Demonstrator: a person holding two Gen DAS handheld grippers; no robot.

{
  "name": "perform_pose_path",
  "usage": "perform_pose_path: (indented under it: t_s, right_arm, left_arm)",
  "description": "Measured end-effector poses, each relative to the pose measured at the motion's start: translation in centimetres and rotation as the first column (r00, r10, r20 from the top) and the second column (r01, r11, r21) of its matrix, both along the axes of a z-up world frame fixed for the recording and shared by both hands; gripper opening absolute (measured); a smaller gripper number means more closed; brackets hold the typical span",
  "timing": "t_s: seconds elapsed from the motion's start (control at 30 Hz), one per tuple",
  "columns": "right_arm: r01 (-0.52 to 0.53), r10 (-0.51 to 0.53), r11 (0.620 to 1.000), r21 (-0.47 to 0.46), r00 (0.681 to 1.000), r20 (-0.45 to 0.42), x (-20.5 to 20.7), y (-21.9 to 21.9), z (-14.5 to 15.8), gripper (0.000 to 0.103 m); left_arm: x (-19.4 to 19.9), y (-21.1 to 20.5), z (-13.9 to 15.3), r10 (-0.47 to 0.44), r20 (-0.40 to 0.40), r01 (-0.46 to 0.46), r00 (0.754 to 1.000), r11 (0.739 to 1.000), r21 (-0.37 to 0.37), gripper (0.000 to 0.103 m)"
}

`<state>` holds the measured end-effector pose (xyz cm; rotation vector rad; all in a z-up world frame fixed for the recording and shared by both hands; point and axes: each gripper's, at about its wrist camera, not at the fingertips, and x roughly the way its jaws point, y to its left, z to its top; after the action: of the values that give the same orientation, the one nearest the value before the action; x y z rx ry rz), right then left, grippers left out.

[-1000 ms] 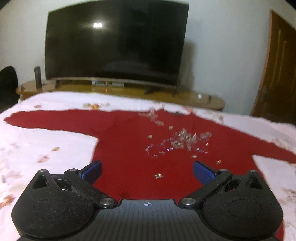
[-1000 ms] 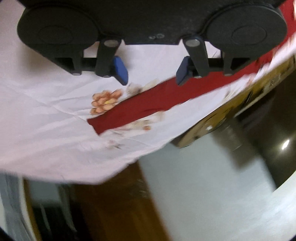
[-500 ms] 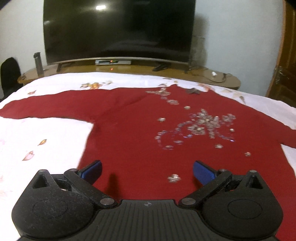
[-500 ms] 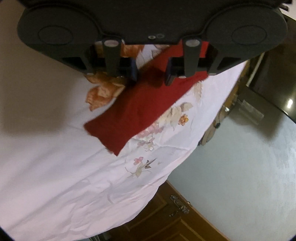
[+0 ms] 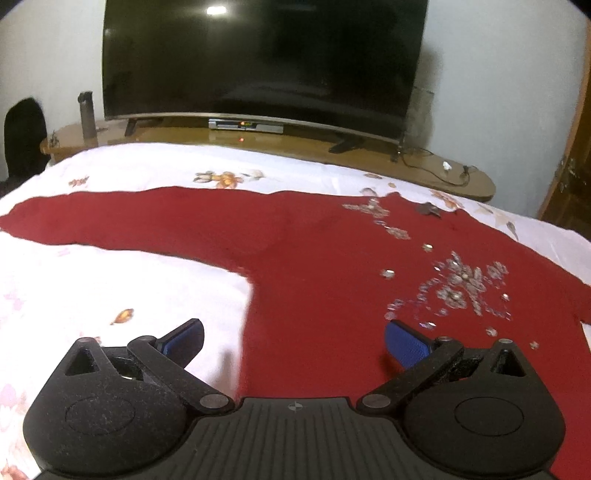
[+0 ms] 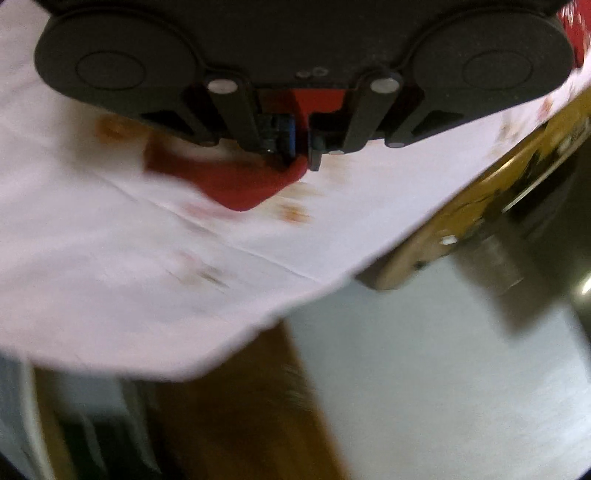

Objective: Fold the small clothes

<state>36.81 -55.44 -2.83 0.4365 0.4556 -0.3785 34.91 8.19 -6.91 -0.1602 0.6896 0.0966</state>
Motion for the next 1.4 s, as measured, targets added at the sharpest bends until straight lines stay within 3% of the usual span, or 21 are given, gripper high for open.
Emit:
perform_pose_path:
  t_s: [0.17,0.37,0.53,0.57,0.6,0.63,0.67,0.7,0.73,0.8,0.87,1.0,1.13,1.2,1.3,1.33,1.37,1.4]
  right_arm:
    - [-0.241,0.248,0.958,-0.154,0.968,0.030,3.6,14.0,3.5,0.007]
    - [-0.447,0.449,0.882,-0.152,0.893,-0.020,7.4,28.8,2.0,0.007]
    - [-0.618,0.609,0.770,-0.158,0.786,-0.108,8.0,38.3,-0.9,0.007]
    - [-0.662,0.641,0.734,-0.152,0.749,-0.167,8.4,40.0,-2.0,0.010]
    - [-0.690,0.653,0.708,-0.150,0.721,-0.233,8.9,41.0,-3.2,0.023]
    - [-0.708,0.653,0.692,-0.140,0.697,-0.296,9.2,42.0,-4.2,0.026]
    - [-0.709,0.651,0.687,-0.160,0.698,-0.298,8.6,42.3,-4.5,0.030]
    - [-0.704,0.653,0.684,-0.191,0.708,-0.268,7.3,41.7,-4.2,0.049]
    - [-0.699,0.663,0.684,-0.208,0.715,-0.224,6.2,41.0,-3.6,0.056]
    - [-0.687,0.673,0.696,-0.207,0.725,-0.143,4.0,39.3,-2.6,0.057]
    - [-0.654,0.646,0.727,-0.210,0.755,-0.115,2.2,36.9,-1.8,0.058]
    - [-0.576,0.567,0.801,-0.165,0.817,-0.102,0.5,31.9,-1.1,0.057]
    - [-0.508,0.500,0.850,-0.144,0.862,-0.085,-1.7,28.2,-0.8,0.057]
    - [-0.480,0.474,0.867,-0.131,0.877,-0.081,-2.3,26.8,-1.1,0.057]
    - [-0.447,0.439,0.887,-0.115,0.894,-0.087,-3.2,24.5,-1.9,0.057]
    - [-0.436,0.428,0.893,-0.109,0.899,-0.089,-3.4,23.9,-2.1,0.057]
    - [-0.429,0.421,0.897,-0.104,0.902,-0.089,-3.5,23.2,-2.3,0.057]
    - [-0.423,0.415,0.901,-0.100,0.905,-0.088,-3.6,22.7,-2.5,0.057]
  left_arm:
    - [-1.0,3.6,-0.4,0.010,0.000,-0.010,1.000,1.000,-0.021,0.103]
    - [-2.5,7.8,-1.0,0.029,-0.013,-0.030,0.999,0.998,-0.057,0.103]
    - [-2.6,9.4,-0.8,0.052,0.003,-0.052,0.999,0.995,-0.081,0.103]
    - [-2.3,9.4,-0.7,0.056,0.011,-0.055,0.998,0.995,-0.087,0.103]
    - [-1.9,9.3,-0.5,0.056,0.017,-0.054,0.998,0.994,-0.096,0.103]
    - [-1.3,9.1,-0.3,0.046,0.024,-0.043,0.999,0.993,-0.114,0.103]
    - [-0.7,8.8,-0.1,0.036,0.034,-0.032,0.999,0.990,-0.134,0.103]
    - [0.0,8.4,0.0,0.018,0.048,-0.010,0.999,0.987,-0.163,0.103]
    - [0.8,7.9,0.1,-0.007,0.060,0.019,0.998,0.980,-0.200,0.103]
    - [2.7,6.2,0.1,-0.057,0.087,0.079,0.995,0.958,-0.275,0.102]
    - [4.8,3.7,0.1,-0.120,0.106,0.147,0.987,0.942,-0.300,0.102]
    - [9.7,-3.7,0.0,-0.272,0.114,0.291,0.956,0.931,-0.221,0.102]
    - [13.1,-11.4,-0.3,-0.390,0.076,0.396,0.917,0.914,-0.083,0.102]
    - [14.2,-14.5,-0.5,-0.402,0.048,0.401,0.914,0.916,0.033,0.102]
    - [15.8,-16.4,-1.0,-0.369,0.017,0.366,0.929,0.925,0.099,0.102]
    - [16.1,-16.3,-1.2,-0.339,0.007,0.335,0.941,0.931,0.145,0.099]
    - [16.2,-15.8,-1.5,-0.287,0.003,0.282,0.958,0.944,0.173,0.069]
    - [16.1,-14.5,-1.6,-0.231,-0.001,0.229,0.973,0.963,0.144,0.058]
